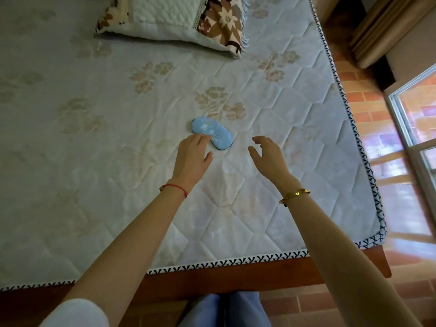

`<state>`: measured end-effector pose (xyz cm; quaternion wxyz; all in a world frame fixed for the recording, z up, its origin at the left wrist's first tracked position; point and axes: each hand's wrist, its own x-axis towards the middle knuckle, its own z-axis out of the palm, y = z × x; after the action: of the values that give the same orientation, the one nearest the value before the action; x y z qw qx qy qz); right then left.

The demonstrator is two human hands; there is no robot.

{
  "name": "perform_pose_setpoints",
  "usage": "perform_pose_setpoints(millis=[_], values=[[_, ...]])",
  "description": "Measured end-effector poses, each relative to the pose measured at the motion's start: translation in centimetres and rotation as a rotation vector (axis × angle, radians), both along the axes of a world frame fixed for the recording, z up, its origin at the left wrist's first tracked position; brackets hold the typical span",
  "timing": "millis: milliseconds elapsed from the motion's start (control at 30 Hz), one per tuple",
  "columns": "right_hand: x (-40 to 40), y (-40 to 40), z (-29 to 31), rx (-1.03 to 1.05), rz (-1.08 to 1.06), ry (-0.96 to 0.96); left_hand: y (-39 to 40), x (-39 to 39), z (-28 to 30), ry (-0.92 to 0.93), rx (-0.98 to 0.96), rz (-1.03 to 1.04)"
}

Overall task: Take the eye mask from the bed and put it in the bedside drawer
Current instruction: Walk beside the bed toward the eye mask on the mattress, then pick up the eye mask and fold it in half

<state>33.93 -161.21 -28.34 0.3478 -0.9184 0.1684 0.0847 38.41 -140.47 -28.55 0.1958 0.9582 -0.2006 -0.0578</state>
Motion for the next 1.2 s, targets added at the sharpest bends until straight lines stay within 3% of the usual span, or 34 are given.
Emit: perform_pose_setpoints(millis=[467,667,900,967,1200], values=[[6.5,-2.0,-16.4,0.010,0.021,0.014,-5.8,7.7,-19.4,0.087,0.093,0.035],[7.7,-1.6,-20.2,0.038,0.028,-0.027,-6.8,9.0,-23.5,0.018,0.064,0.110],[7.2,-1.3,-21.8,0.075,0.014,-0.004,-6.9,9.7,-24.0,-0.086,-0.006,0.178],[6.8,-1.3,-21.9,0.091,0.003,-0.003,-6.8,9.8,-23.6,-0.067,-0.072,0.223],[5.8,-0.9,-21.3,0.168,-0.074,0.008,-6.3,7.2,-19.8,0.090,-0.587,0.355]])
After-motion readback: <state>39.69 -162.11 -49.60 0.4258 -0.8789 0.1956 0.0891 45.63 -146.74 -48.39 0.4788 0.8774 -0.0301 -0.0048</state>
